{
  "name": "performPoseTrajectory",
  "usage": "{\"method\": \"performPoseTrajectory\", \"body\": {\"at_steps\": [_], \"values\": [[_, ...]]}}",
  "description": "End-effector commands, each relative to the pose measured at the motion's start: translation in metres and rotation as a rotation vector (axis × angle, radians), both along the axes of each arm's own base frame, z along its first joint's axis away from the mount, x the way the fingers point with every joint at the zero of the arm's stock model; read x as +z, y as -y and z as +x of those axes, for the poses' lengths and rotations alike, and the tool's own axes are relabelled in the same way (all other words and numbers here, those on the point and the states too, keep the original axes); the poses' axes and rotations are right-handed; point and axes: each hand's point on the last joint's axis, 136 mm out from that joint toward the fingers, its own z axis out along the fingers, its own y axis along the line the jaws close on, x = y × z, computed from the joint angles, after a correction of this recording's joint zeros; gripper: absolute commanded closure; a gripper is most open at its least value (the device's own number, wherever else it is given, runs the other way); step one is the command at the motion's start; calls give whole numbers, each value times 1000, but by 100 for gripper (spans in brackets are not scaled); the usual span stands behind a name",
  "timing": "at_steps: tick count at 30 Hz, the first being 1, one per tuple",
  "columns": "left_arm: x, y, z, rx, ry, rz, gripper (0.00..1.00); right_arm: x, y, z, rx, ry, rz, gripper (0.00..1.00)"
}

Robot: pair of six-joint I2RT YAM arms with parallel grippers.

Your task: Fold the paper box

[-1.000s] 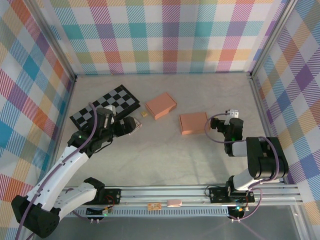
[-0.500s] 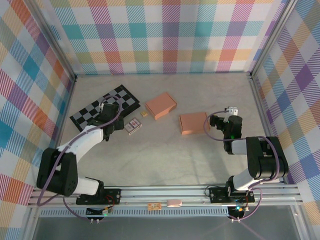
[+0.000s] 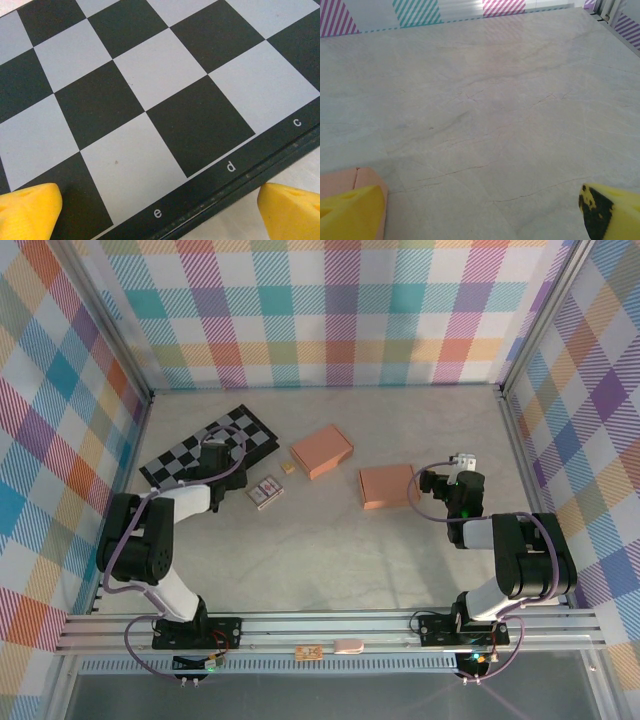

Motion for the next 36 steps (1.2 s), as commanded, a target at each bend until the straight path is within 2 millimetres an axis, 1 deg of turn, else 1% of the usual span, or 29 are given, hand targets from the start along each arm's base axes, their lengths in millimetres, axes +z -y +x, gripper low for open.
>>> {"method": "performPoseTrajectory", "body": {"at_steps": [1, 3, 7, 9, 12, 13, 15, 16, 19, 34, 36], "values": [[-5, -5, 18, -16, 2, -64, 0, 7, -1, 5, -1, 23, 1, 1], [-3, -5, 16, -20, 20, -69, 0, 7, -2, 5, 2, 23, 1, 1], [9, -2, 8, -45, 102, -80, 0, 7, -2, 5, 1, 23, 1, 1], [19, 1, 2, -65, 178, -82, 0, 7, -2, 5, 2, 23, 2, 1], [30, 2, -15, -73, 322, -74, 0, 6, -2, 5, 2, 21, 1, 1], [28, -1, -23, -62, 360, -68, 0, 6, -2, 5, 2, 22, 1, 1], [30, -10, -32, -12, 463, -60, 0, 7, -2, 6, 1, 24, 1, 1], [28, -11, -35, -2, 450, -58, 0, 7, -2, 5, 2, 22, 1, 1], [25, -9, -29, 1, 411, -42, 0, 6, -2, 5, 1, 20, 2, 1], [25, -9, -28, 1, 409, -41, 0, 6, -3, 6, 5, 16, 0, 1], [25, -9, -28, 1, 409, -41, 0, 7, -8, 6, 28, 20, -11, 1]]}}
